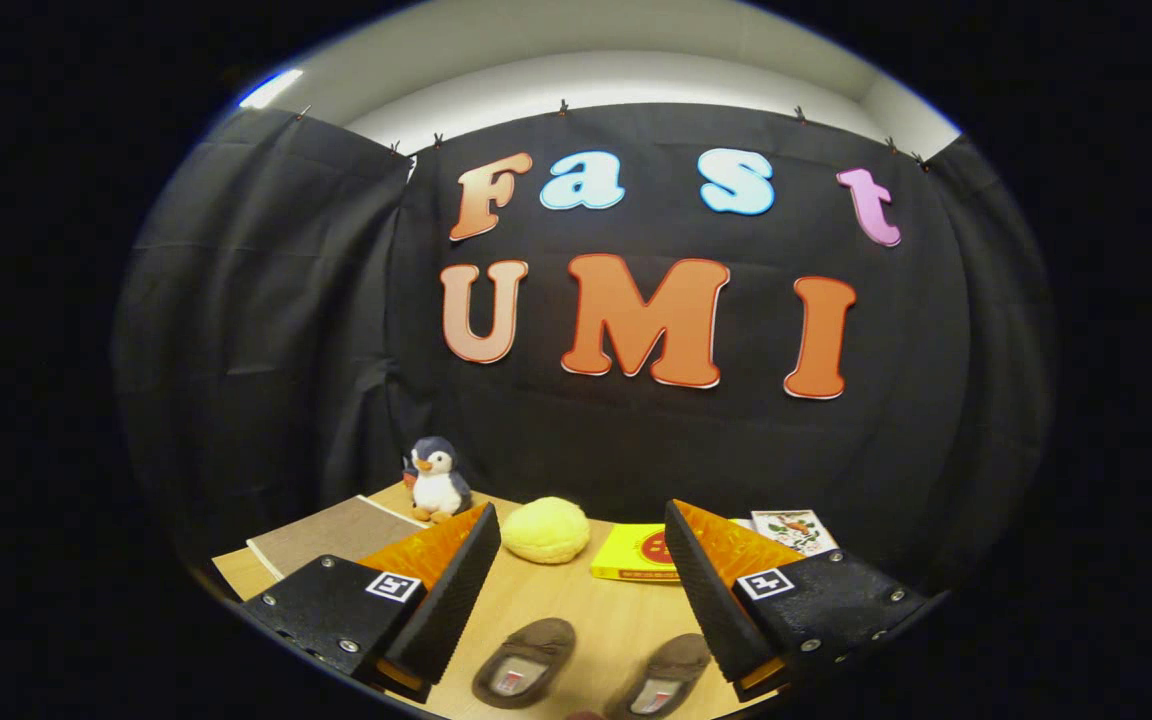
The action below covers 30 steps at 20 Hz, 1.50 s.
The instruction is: Open the storage box then place both shoes into the box .Put the left shoe in first, then the right shoe, with the right side of both shoes facing outward in a uniform manner.
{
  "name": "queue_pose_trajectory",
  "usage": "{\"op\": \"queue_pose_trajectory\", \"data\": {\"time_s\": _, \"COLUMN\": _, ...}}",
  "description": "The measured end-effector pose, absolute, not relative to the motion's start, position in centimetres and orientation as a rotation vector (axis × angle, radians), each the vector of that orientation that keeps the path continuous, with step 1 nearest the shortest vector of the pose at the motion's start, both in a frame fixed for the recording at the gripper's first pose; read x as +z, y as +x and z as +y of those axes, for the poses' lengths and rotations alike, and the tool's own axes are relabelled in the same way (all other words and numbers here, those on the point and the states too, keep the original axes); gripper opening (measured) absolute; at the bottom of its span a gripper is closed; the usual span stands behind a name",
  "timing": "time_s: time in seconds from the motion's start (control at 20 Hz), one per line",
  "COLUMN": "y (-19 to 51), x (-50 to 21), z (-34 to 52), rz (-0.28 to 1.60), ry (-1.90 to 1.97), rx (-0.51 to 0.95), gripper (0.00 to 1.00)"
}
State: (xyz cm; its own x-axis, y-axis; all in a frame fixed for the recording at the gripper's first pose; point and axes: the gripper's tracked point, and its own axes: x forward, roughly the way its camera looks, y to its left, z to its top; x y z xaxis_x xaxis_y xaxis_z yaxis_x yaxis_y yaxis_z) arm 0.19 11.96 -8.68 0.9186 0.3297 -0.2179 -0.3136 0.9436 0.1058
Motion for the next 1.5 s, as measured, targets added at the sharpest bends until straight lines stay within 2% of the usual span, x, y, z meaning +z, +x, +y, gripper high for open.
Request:
{"op": "queue_pose_trajectory", "data": {"time_s": 0.2, "y": -0.3, "x": -12.0, "z": 17.3, "rz": 0.341, "ry": 0.092, "rx": 0.451, "gripper": 0.99}}
{"op": "queue_pose_trajectory", "data": {"time_s": 0.55, "y": -3.4, "x": -20.3, "z": 25.3, "rz": 0.638, "ry": 0.199, "rx": 0.644, "gripper": 0.99}}
{"op": "queue_pose_trajectory", "data": {"time_s": 0.8, "y": -6.2, "x": -23.3, "z": 29.6, "rz": 0.817, "ry": 0.372, "rx": 0.762, "gripper": 0.98}}
{"op": "queue_pose_trajectory", "data": {"time_s": 1.2, "y": -8.3, "x": -26.8, "z": 34.8, "rz": 1.033, "ry": 0.622, "rx": 0.852, "gripper": 0.96}}
{"op": "queue_pose_trajectory", "data": {"time_s": 1.5, "y": -8.8, "x": -27.5, "z": 37.6, "rz": 1.102, "ry": 0.788, "rx": 0.92, "gripper": 0.95}}
